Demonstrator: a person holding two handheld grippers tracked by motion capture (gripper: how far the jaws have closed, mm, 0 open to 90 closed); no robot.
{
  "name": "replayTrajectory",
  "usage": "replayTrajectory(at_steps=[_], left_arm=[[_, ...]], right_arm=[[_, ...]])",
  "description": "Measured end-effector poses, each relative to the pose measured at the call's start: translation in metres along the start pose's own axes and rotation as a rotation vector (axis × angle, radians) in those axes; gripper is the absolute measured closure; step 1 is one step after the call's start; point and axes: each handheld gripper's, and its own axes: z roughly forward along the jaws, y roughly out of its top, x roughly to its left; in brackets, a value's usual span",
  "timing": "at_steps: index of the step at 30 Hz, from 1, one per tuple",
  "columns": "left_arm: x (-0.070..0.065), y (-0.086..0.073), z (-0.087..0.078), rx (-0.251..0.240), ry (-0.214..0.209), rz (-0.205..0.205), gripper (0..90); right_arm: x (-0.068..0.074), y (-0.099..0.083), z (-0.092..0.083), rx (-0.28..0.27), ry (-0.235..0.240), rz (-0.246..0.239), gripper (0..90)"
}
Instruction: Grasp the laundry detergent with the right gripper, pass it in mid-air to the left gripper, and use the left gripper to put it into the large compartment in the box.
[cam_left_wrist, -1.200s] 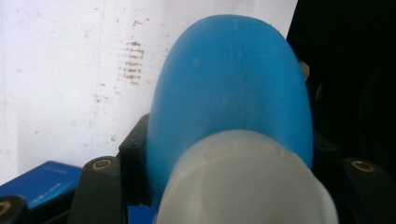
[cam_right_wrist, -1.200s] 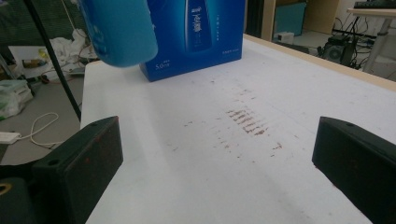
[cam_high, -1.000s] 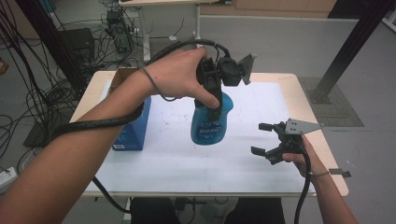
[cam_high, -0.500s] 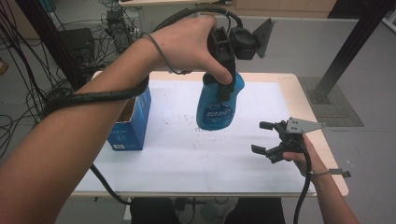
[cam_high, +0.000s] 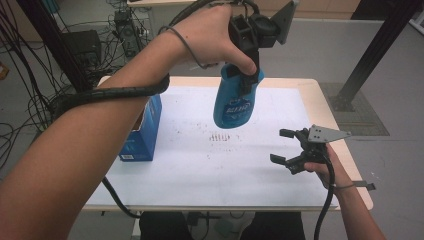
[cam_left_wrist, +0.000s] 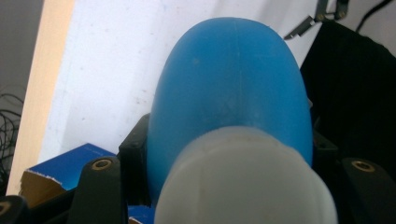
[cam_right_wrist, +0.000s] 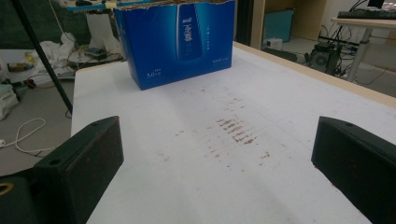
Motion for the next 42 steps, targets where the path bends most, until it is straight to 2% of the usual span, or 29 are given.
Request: replayTrajectory(at_steps=[1,3,4,5,7,8,9,13,15,20,22,23,25,27,28,31,32,33,39,40,42], left_arm=[[0.000,0.000,0.000,0.000,0.000,0.000,37.8],[0.009,0.002,-0.003,0.006,0.007,-0.061,37.8],[0.009,0.002,-0.003,0.006,0.007,-0.061,37.8],[0.014,0.003,-0.004,0.010,0.009,-0.098,37.8],[0.023,0.003,-0.006,0.012,0.010,-0.144,37.8],[0.023,0.003,-0.006,0.012,0.010,-0.144,37.8],[0.030,0.003,-0.007,0.015,0.019,-0.194,37.8],[0.040,0.005,-0.006,0.031,0.048,-0.254,37.8],[0.049,0.004,-0.008,0.028,0.053,-0.304,37.8],[0.064,-0.004,-0.009,0.011,0.050,-0.377,37.8],[0.067,-0.007,-0.010,-0.001,0.055,-0.373,37.9],[0.068,-0.009,-0.011,-0.006,0.059,-0.383,37.9],[0.075,-0.015,-0.013,-0.014,0.078,-0.432,37.9],[0.078,-0.016,-0.014,-0.010,0.079,-0.446,37.9],[0.085,-0.021,-0.014,-0.009,0.084,-0.480,37.9],[0.097,-0.032,-0.015,-0.021,0.088,-0.544,37.9],[0.097,-0.032,-0.015,-0.021,0.088,-0.544,37.9],[0.105,-0.038,-0.016,-0.019,0.089,-0.586,37.9],[0.123,-0.065,-0.018,-0.034,0.117,-0.704,37.9],[0.125,-0.069,-0.019,-0.034,0.129,-0.709,38.0],[0.131,-0.078,-0.021,-0.026,0.135,-0.745,38.0]], right_arm=[[0.000,0.000,0.000,0.000,0.000,0.000,2.3],[0.001,0.000,0.000,0.000,-0.007,0.004,2.5],[0.001,0.000,0.000,0.000,-0.007,0.004,2.5],[0.002,0.000,0.000,0.001,-0.012,0.004,3.0],[0.002,-0.001,-0.001,-0.002,-0.015,0.007,3.1],[0.002,-0.001,-0.001,-0.002,-0.015,0.007,3.1],[0.002,-0.001,-0.001,-0.006,-0.022,0.007,3.1],[0.004,-0.001,-0.001,-0.013,-0.038,0.016,3.5],[0.004,-0.001,-0.001,-0.012,-0.044,0.017,3.5],[0.003,0.000,0.000,-0.015,-0.049,0.014,3.6],[0.003,0.000,0.001,-0.014,-0.051,0.015,3.7],[0.004,0.001,0.002,-0.008,-0.059,0.014,3.9],[0.005,0.002,0.002,-0.004,-0.065,0.009,4.1],[0.005,0.003,0.002,-0.003,-0.070,0.009,4.3],[0.005,0.003,0.002,-0.004,-0.071,0.009,4.3],[0.005,0.003,0.002,-0.007,-0.077,0.007,4.3],[0.005,0.003,0.002,-0.007,-0.077,0.007,4.3],[0.005,0.004,0.002,-0.005,-0.080,0.007,4.3],[0.005,0.003,0.004,-0.004,-0.083,0.011,4.4],[0.005,0.003,0.005,0.000,-0.083,0.010,4.4],[0.004,0.003,0.007,0.006,-0.080,0.008,4.5]])
